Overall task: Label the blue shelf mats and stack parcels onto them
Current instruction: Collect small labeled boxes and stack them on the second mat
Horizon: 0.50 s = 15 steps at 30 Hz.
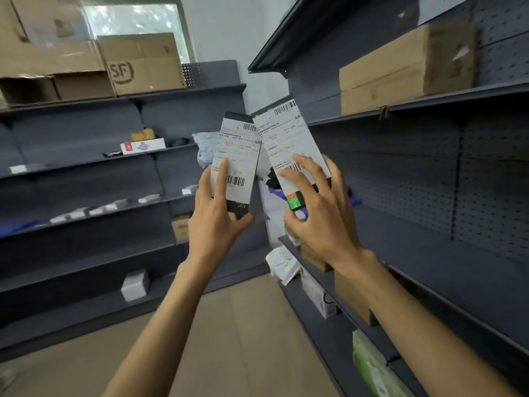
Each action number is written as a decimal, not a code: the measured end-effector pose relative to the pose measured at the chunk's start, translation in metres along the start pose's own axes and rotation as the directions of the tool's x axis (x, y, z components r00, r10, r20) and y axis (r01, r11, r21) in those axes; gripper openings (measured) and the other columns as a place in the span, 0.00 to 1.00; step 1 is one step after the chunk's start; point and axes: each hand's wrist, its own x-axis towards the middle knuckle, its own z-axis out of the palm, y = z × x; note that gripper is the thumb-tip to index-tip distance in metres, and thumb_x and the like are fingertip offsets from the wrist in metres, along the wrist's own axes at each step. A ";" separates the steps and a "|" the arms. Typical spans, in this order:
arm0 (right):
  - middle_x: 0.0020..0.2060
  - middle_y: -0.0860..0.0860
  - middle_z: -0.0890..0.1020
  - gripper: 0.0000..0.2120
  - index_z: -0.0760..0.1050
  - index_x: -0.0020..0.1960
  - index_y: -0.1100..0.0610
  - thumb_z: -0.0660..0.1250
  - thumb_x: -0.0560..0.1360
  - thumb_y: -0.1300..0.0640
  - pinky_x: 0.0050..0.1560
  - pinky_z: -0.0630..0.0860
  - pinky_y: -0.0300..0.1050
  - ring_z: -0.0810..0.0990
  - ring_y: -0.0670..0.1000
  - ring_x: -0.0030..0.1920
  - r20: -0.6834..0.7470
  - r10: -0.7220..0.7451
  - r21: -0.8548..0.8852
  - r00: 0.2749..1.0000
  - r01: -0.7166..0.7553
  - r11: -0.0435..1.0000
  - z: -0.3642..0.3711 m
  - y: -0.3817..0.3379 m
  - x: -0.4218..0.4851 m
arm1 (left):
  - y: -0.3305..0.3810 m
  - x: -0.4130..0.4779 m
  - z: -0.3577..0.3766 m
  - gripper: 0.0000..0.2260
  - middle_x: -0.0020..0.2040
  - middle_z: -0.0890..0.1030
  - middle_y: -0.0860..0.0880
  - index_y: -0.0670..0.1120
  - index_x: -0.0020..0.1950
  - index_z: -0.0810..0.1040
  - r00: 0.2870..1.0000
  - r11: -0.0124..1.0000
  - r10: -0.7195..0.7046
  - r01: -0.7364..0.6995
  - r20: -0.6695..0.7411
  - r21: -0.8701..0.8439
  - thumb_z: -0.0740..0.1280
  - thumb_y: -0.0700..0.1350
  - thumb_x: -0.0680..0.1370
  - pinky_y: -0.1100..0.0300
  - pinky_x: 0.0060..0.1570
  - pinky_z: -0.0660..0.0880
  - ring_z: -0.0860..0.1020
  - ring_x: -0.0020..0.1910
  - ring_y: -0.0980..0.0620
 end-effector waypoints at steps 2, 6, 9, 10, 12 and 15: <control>0.73 0.49 0.67 0.29 0.71 0.68 0.50 0.71 0.68 0.56 0.69 0.69 0.59 0.60 0.61 0.74 0.022 -0.015 0.036 1.000 0.014 0.999 0.039 0.000 0.003 | -0.033 0.000 0.017 0.49 0.78 0.56 0.48 0.57 0.80 0.48 0.999 0.999 -0.045 0.045 0.000 0.023 0.76 0.54 0.68 0.51 0.45 0.77 0.65 0.73 0.45; 0.73 0.48 0.67 0.29 0.71 0.68 0.49 0.71 0.67 0.57 0.69 0.69 0.58 0.60 0.61 0.74 0.079 -0.003 0.061 0.997 -0.002 0.998 0.111 0.022 0.007 | -0.086 -0.001 0.070 0.48 0.77 0.58 0.49 0.56 0.80 0.50 0.995 0.995 -0.094 0.092 0.033 0.040 0.76 0.53 0.69 0.57 0.38 0.74 0.67 0.71 0.46; 0.73 0.46 0.66 0.29 0.70 0.68 0.48 0.71 0.67 0.57 0.68 0.69 0.58 0.59 0.60 0.75 0.127 -0.005 0.052 0.992 -0.001 0.999 0.164 0.056 0.012 | -0.118 0.008 0.123 0.47 0.77 0.58 0.49 0.57 0.80 0.50 0.988 0.991 -0.133 0.132 0.075 0.016 0.76 0.52 0.69 0.56 0.40 0.74 0.64 0.72 0.47; 0.73 0.45 0.66 0.29 0.69 0.68 0.47 0.71 0.68 0.56 0.67 0.69 0.58 0.59 0.60 0.75 0.141 -0.003 0.047 0.990 -0.004 0.999 0.181 0.071 0.016 | -0.127 0.014 0.143 0.47 0.77 0.58 0.49 0.57 0.80 0.50 0.986 0.990 -0.143 0.142 0.092 0.014 0.76 0.52 0.68 0.54 0.41 0.75 0.63 0.73 0.47; 0.73 0.45 0.66 0.29 0.69 0.68 0.47 0.71 0.68 0.55 0.68 0.69 0.58 0.59 0.60 0.74 0.167 0.006 0.036 0.986 -0.012 0.999 0.214 0.105 0.028 | -0.142 0.031 0.184 0.47 0.77 0.58 0.48 0.57 0.80 0.50 0.981 0.988 -0.152 0.150 0.122 0.020 0.76 0.52 0.68 0.50 0.43 0.78 0.63 0.73 0.46; 0.73 0.45 0.65 0.28 0.69 0.68 0.47 0.70 0.70 0.54 0.66 0.71 0.56 0.59 0.58 0.74 0.210 0.027 0.020 0.977 -0.032 0.999 0.262 0.162 0.052 | -0.158 0.068 0.251 0.47 0.77 0.58 0.48 0.57 0.80 0.50 0.975 0.988 -0.152 0.152 0.165 0.014 0.75 0.53 0.69 0.48 0.44 0.79 0.63 0.72 0.46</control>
